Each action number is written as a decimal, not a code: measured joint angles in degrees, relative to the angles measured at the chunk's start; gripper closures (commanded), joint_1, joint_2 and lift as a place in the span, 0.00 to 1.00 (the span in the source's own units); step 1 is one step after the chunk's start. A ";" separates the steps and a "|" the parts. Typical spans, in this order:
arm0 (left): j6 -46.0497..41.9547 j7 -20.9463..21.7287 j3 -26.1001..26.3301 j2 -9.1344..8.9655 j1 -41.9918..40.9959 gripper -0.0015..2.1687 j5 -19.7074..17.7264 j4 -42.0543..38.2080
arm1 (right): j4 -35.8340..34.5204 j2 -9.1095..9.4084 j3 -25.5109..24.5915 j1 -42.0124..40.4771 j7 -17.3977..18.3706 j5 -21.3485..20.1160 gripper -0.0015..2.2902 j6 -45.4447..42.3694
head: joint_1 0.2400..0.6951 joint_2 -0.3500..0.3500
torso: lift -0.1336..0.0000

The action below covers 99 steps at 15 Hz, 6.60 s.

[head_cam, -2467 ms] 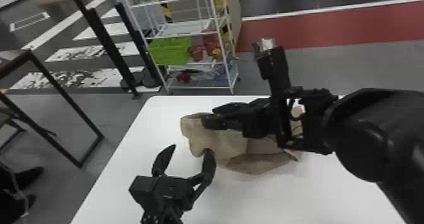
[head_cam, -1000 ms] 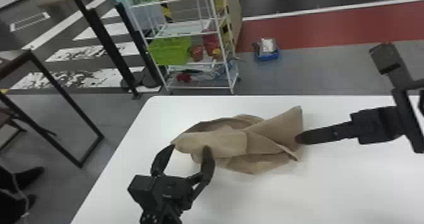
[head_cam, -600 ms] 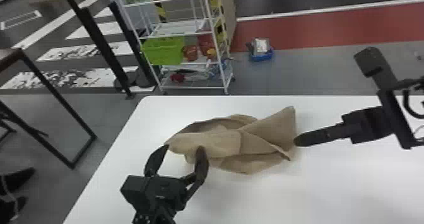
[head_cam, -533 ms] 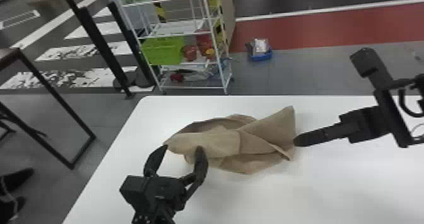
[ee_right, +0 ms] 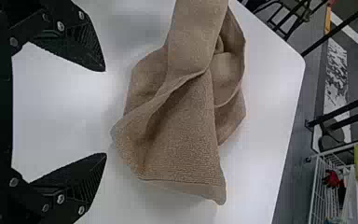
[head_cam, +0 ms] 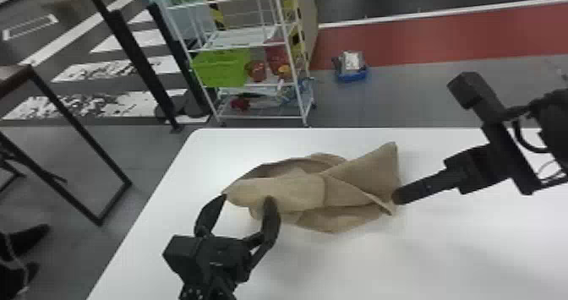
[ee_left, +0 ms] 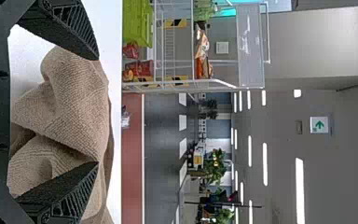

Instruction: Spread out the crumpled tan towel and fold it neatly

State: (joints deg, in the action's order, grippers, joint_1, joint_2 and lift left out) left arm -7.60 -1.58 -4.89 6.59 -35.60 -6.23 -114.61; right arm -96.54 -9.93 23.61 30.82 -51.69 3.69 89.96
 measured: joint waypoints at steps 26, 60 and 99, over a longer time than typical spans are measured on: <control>-1.09 0.00 -0.59 -0.09 0.00 0.04 -0.01 0.44 | 10.30 8.43 13.88 3.11 0.81 -19.24 0.32 -6.52 | 1.00 1.00 | 0.08; 10.71 1.08 -1.12 0.89 2.66 0.07 0.73 -1.43 | -31.73 -12.21 -21.00 -38.25 -26.36 -25.82 0.57 -45.95 | 1.00 0.79 | 0.08; 81.05 11.24 7.08 2.55 40.95 0.82 7.02 1.36 | -30.59 -12.31 -21.28 -44.22 -26.36 -36.66 0.57 -47.23 | 1.00 0.60 | 0.08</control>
State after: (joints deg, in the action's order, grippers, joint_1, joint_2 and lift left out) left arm 73.45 9.66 2.19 9.14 5.36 0.79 -113.25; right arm -127.13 -22.23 2.33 -13.40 -78.05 -32.97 42.74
